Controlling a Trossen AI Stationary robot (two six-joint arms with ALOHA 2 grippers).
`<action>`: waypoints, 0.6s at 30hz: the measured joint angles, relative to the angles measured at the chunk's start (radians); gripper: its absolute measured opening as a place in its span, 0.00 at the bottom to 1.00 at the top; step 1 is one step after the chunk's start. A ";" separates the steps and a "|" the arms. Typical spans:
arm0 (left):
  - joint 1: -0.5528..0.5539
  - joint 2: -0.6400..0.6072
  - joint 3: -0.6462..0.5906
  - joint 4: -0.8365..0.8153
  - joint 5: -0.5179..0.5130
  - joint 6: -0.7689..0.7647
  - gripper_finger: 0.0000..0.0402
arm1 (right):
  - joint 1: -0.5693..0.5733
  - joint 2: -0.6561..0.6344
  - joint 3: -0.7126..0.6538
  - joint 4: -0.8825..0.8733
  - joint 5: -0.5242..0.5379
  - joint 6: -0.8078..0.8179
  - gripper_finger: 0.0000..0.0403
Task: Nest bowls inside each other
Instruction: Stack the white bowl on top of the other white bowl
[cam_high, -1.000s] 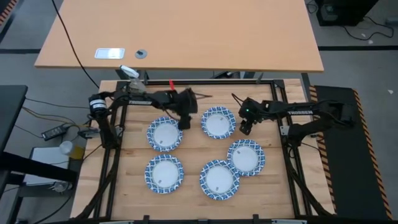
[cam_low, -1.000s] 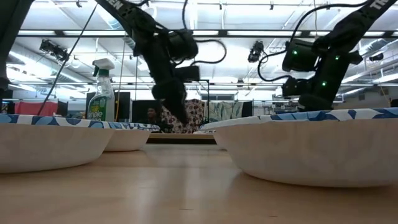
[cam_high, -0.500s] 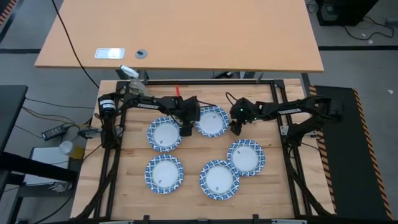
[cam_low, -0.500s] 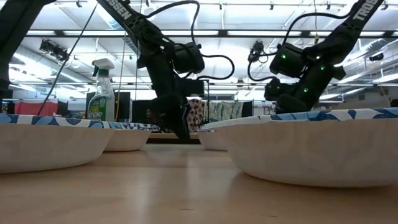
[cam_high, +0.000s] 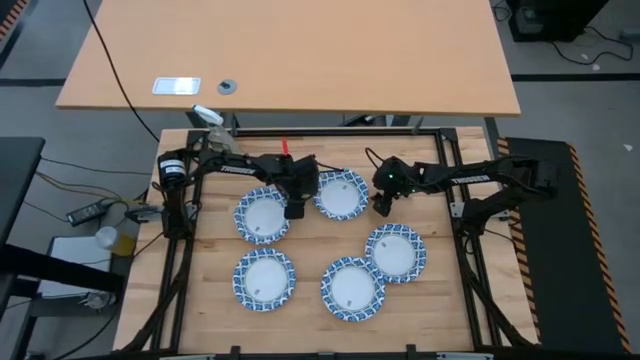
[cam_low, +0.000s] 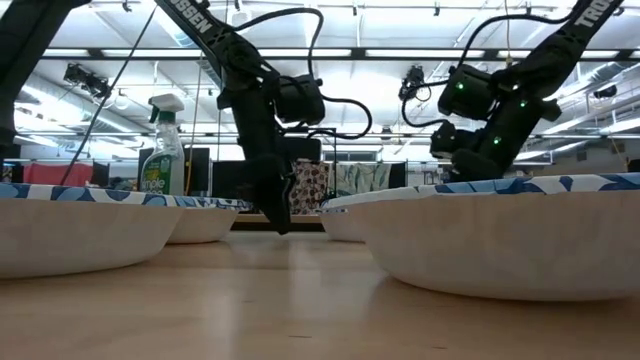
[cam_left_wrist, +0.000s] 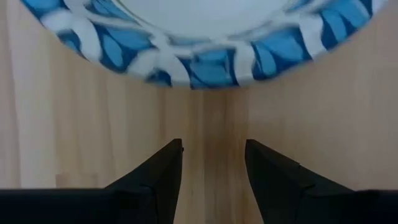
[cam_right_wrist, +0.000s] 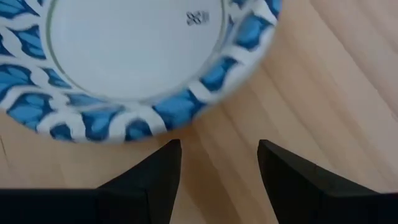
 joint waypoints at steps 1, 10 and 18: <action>0.000 0.003 0.000 0.020 0.000 0.000 0.44 | 0.000 0.016 0.000 0.023 -0.013 -0.006 0.55; -0.020 0.005 0.000 0.123 0.000 0.018 0.44 | 0.023 0.110 0.000 0.149 -0.093 -0.019 0.54; -0.013 -0.048 -0.001 0.090 -0.028 0.047 0.44 | 0.051 0.045 0.000 0.145 -0.048 -0.035 0.54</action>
